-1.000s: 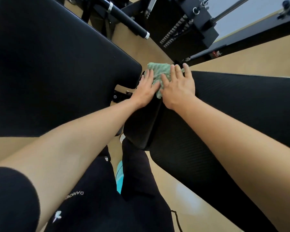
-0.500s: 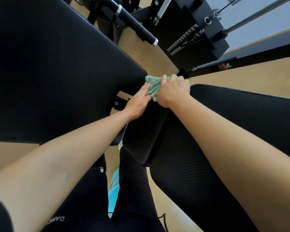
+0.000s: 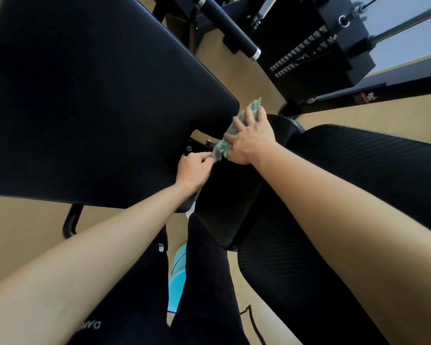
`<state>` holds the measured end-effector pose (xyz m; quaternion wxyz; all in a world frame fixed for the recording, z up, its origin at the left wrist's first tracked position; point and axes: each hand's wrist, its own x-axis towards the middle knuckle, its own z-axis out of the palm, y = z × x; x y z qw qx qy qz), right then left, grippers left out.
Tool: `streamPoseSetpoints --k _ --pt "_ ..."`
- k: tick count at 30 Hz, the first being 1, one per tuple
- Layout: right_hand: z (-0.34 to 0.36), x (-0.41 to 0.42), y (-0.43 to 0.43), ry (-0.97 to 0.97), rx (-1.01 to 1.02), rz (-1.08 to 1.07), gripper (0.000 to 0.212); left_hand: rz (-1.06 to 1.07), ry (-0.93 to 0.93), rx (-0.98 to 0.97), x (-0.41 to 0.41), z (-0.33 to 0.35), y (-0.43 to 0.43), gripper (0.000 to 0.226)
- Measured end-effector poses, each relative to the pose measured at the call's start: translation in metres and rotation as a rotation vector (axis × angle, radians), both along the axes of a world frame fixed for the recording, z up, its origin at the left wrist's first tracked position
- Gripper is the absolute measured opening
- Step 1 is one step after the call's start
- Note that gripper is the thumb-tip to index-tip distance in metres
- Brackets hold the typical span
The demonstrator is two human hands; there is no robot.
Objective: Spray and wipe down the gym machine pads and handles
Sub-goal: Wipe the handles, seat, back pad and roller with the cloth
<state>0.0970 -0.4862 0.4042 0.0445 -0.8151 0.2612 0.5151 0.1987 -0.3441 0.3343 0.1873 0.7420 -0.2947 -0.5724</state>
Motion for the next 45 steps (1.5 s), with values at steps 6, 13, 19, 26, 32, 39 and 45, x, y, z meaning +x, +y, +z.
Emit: streamPoseSetpoints --k 6,13,19,26,32,39,45 --pt "0.026 -0.013 0.023 0.018 0.02 0.026 0.071 0.026 0.196 -0.132 0.001 -0.003 -0.056 0.044" --pt "0.059 -0.02 0.018 0.105 -0.157 -0.114 0.083 -0.116 0.349 -0.136 -0.025 -0.009 -0.116 0.048" --pt "0.07 -0.018 -0.003 0.089 -0.199 -0.326 0.082 -0.182 0.352 -0.198 -0.027 0.0 -0.149 0.037" --pt "0.07 -0.022 -0.03 0.125 -0.247 -0.538 0.076 0.017 0.096 -0.318 -0.022 -0.004 -0.113 0.017" --pt "0.073 -0.033 -0.04 -0.061 0.01 -0.398 0.071 -0.139 0.348 -0.267 -0.03 -0.009 -0.124 0.036" --pt "0.078 -0.035 -0.009 -0.041 -0.013 -0.09 0.067 -0.255 0.316 -0.239 -0.03 -0.007 -0.098 0.052" --pt "0.082 -0.027 0.071 -0.011 0.074 -0.033 0.066 -0.145 0.352 -0.157 -0.023 -0.003 0.012 0.053"
